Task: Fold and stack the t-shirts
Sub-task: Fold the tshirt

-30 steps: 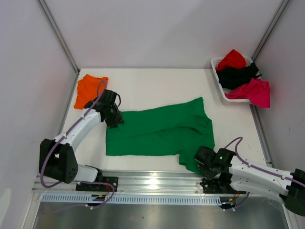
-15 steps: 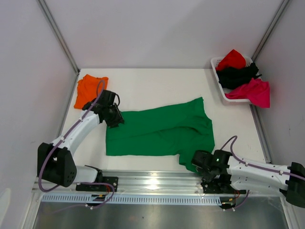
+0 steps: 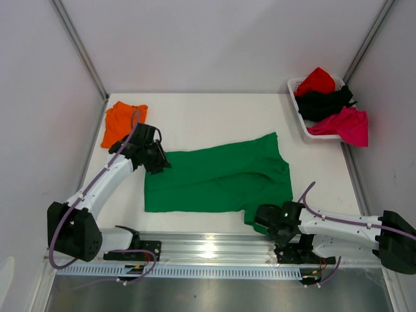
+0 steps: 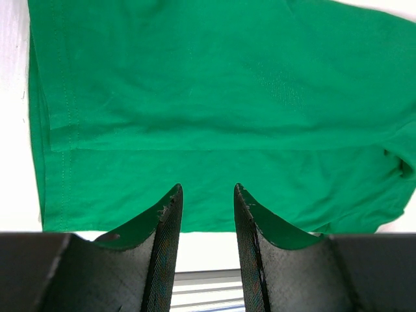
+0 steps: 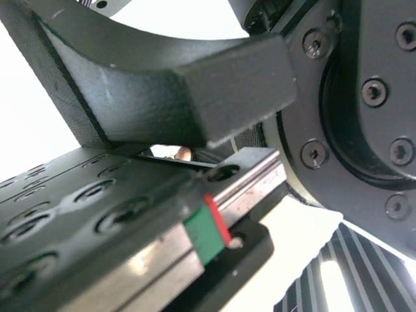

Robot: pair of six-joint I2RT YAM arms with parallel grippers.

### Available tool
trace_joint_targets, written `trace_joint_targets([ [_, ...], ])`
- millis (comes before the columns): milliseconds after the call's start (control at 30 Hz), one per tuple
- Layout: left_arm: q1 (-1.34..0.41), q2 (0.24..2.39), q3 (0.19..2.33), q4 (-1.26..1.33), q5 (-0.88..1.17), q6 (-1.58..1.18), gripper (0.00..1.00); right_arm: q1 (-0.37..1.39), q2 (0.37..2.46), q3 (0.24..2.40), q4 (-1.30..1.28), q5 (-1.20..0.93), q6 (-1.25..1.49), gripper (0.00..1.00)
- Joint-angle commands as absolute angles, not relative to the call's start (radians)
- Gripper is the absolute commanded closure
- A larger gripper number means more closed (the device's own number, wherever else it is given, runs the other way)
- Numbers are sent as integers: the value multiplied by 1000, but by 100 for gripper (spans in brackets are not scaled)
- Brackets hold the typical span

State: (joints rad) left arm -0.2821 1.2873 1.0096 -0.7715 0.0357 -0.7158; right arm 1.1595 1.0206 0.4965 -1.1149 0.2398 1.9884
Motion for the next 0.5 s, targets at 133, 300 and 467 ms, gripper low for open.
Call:
trace_joint_targets([
  [133,-290,1218,1008,-764,61,-700,59,1183,1069,480,-1063,360,2338,57],
  [300,-290,1200,1003,-779,48,-693,59,1183,1091,482,-987,423,2387,56],
  [467,-290,1177,1002,-784,46,-693,59,1171,1094,486,-976,460,2392,59],
])
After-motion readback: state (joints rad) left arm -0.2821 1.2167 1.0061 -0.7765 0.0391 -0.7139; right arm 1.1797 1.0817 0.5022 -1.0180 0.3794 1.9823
